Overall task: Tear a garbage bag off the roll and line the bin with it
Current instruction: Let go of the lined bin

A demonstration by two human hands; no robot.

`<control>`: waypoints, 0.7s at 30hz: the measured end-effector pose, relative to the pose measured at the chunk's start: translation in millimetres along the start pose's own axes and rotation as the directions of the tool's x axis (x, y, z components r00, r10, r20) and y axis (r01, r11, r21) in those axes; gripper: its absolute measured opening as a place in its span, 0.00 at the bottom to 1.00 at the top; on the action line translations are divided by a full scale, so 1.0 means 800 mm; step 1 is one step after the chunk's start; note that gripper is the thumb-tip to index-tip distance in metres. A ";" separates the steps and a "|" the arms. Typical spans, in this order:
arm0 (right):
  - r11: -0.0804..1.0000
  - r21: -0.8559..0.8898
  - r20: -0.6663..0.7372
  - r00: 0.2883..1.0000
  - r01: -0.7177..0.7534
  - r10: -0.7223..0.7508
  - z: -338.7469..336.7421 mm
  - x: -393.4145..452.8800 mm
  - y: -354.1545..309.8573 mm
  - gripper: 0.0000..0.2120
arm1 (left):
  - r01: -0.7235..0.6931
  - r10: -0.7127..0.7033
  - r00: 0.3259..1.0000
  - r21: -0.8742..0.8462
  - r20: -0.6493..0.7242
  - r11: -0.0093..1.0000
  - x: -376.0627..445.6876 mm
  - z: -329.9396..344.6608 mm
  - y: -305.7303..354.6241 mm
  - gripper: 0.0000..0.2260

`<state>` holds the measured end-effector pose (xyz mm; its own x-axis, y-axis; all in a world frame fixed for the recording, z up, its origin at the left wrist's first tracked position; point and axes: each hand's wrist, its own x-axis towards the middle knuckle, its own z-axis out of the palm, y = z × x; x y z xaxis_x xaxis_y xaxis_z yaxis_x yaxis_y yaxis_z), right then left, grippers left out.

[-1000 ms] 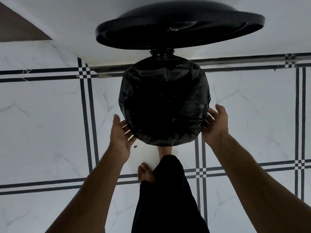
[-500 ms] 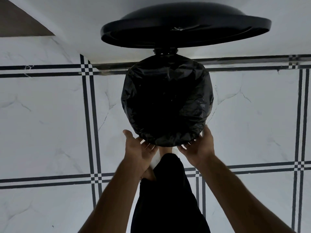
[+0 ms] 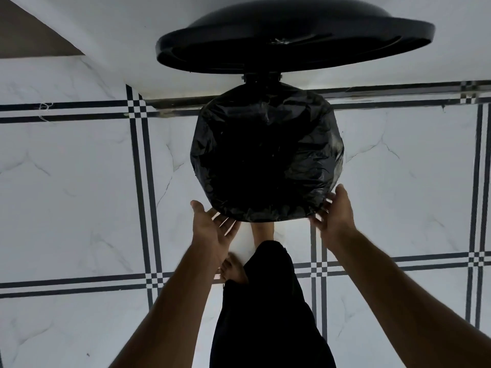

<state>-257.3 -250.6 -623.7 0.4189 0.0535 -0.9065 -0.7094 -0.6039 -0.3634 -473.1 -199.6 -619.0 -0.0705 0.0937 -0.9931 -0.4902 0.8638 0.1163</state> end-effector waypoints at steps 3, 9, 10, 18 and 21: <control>0.964 -0.146 -0.211 0.945 0.222 -0.250 0.013 -0.007 -0.027 0.14 | -0.156 0.206 0.960 0.245 -0.192 0.957 -0.003 0.004 0.009 0.16; 0.720 -0.245 -0.045 0.734 0.649 -0.677 0.050 -0.066 -0.096 0.17 | -0.784 0.862 0.506 0.402 -0.030 0.474 -0.062 0.057 0.063 0.10; 0.701 -0.202 -0.008 0.715 0.684 -0.699 0.057 -0.077 -0.109 0.19 | -0.825 0.863 0.504 0.314 0.032 0.470 -0.072 0.071 0.076 0.13; 0.714 0.107 0.055 0.713 0.692 -0.699 0.074 -0.152 -0.160 0.21 | -0.790 0.790 0.613 -0.003 0.020 0.614 -0.164 0.132 0.110 0.18; 0.753 0.163 0.051 0.756 0.638 -0.652 0.054 -0.153 -0.151 0.14 | -0.843 0.840 0.537 0.075 0.079 0.532 -0.175 0.116 0.104 0.21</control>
<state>-247.5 -149.6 -478.2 0.7502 0.4751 -0.4598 -0.3594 -0.2906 -0.8868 -423.5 -95.2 -471.3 -0.3805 0.8150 -0.4369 -0.1361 0.4180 0.8982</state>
